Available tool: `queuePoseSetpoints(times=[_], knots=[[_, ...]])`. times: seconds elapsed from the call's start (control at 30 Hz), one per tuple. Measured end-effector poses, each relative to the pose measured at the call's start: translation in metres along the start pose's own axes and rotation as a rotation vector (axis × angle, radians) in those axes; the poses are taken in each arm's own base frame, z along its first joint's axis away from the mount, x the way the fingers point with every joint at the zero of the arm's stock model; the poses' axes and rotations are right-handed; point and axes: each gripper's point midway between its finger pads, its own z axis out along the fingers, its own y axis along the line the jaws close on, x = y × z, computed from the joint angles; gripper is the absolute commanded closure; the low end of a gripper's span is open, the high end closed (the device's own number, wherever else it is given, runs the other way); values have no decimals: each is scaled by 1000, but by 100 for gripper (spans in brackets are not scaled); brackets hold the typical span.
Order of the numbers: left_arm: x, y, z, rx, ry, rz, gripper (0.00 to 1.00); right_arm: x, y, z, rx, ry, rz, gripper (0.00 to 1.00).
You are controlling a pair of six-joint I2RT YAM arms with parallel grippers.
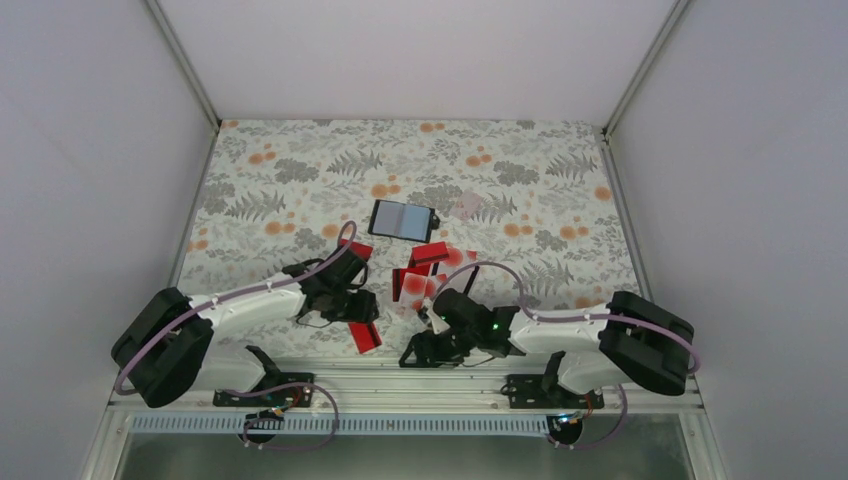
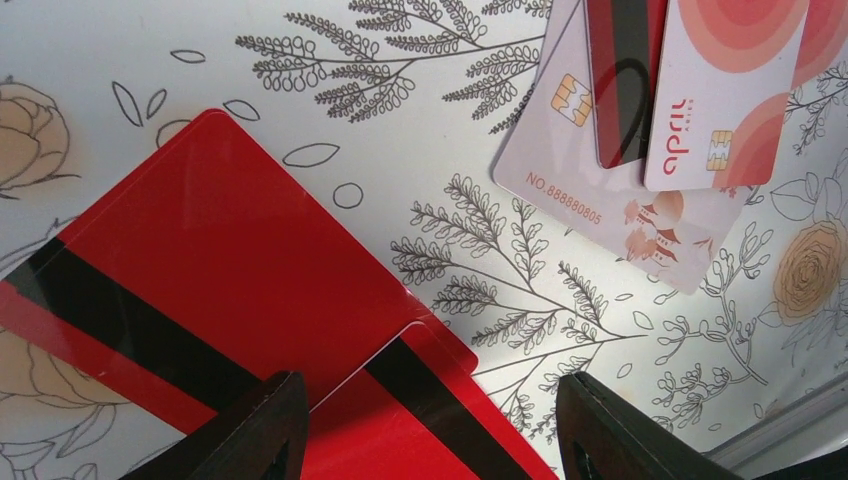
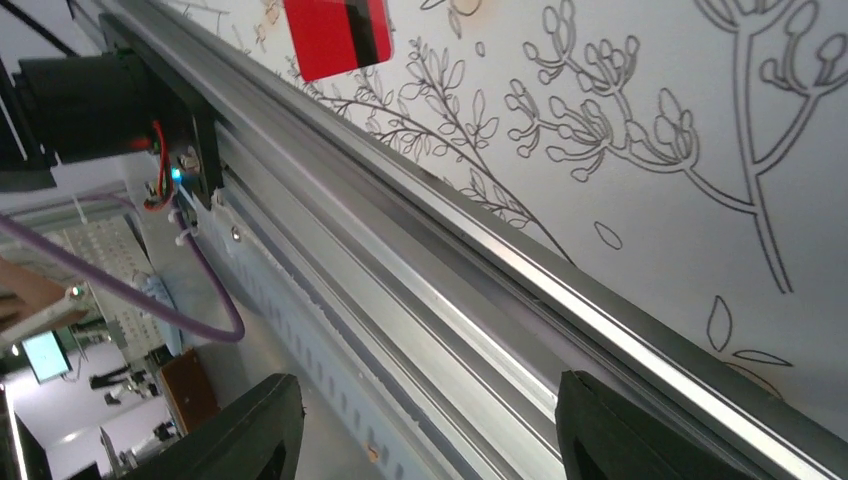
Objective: Put the credit cards into the card holder
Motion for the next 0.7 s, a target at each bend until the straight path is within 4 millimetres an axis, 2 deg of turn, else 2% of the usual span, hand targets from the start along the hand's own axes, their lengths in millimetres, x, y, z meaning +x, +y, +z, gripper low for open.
queuePoseSetpoints(times=[0.13, 0.3, 0.47, 0.7], knots=[[2, -1, 0, 0, 5, -7, 37, -3, 2, 3, -2, -31, 58, 35], [6, -1, -1, -7, 22, -27, 37, -7, 15, 8, -24, -86, 157, 34], [14, 2, -3, -21, 45, -34, 37, -13, 27, 22, -25, -114, 226, 34], [19, 2, -4, -22, 54, -26, 37, -26, 15, 45, -3, -162, 332, 34]])
